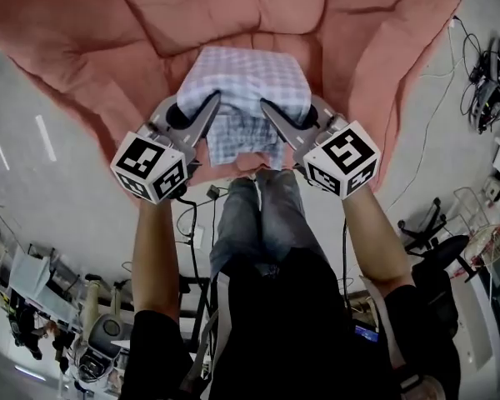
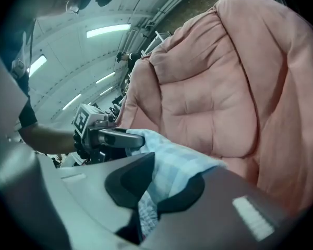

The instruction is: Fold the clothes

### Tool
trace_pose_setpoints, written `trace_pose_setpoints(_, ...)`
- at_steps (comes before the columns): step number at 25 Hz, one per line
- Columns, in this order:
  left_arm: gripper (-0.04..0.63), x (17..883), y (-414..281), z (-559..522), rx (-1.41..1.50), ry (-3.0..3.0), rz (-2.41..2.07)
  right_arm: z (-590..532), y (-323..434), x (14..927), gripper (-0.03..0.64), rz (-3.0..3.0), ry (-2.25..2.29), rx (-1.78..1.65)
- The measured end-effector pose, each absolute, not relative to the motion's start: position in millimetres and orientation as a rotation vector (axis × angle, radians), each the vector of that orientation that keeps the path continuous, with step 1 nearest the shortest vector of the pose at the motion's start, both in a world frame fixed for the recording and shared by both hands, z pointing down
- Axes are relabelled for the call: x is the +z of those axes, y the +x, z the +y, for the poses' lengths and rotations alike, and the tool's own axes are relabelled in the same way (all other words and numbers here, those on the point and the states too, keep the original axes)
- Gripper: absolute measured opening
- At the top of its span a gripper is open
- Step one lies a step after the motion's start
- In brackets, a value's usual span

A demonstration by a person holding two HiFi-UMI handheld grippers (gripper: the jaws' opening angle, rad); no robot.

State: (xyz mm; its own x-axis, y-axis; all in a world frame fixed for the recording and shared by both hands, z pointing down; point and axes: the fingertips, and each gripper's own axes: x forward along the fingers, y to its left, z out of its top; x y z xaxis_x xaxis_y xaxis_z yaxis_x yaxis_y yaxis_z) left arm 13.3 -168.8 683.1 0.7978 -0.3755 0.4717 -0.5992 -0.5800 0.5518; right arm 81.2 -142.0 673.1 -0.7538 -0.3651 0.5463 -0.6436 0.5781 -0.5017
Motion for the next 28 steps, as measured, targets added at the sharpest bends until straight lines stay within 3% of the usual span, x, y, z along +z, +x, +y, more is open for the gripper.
trace_pose_setpoints(16,0.053,753,11,-16,0.657,2.05,-0.603,4,86,746,0.052,-2.22,0.757,1.161)
trace_pose_setpoints(21,0.111,777,10,12,0.737,1.97,-0.652,26,99,769,0.118,-2.131,0.787,1.173)
trace_pose_setpoints(28,0.117,791,-8,25,0.766,1.95,-0.709,42,115,784,0.169,-2.047,0.857,1.157)
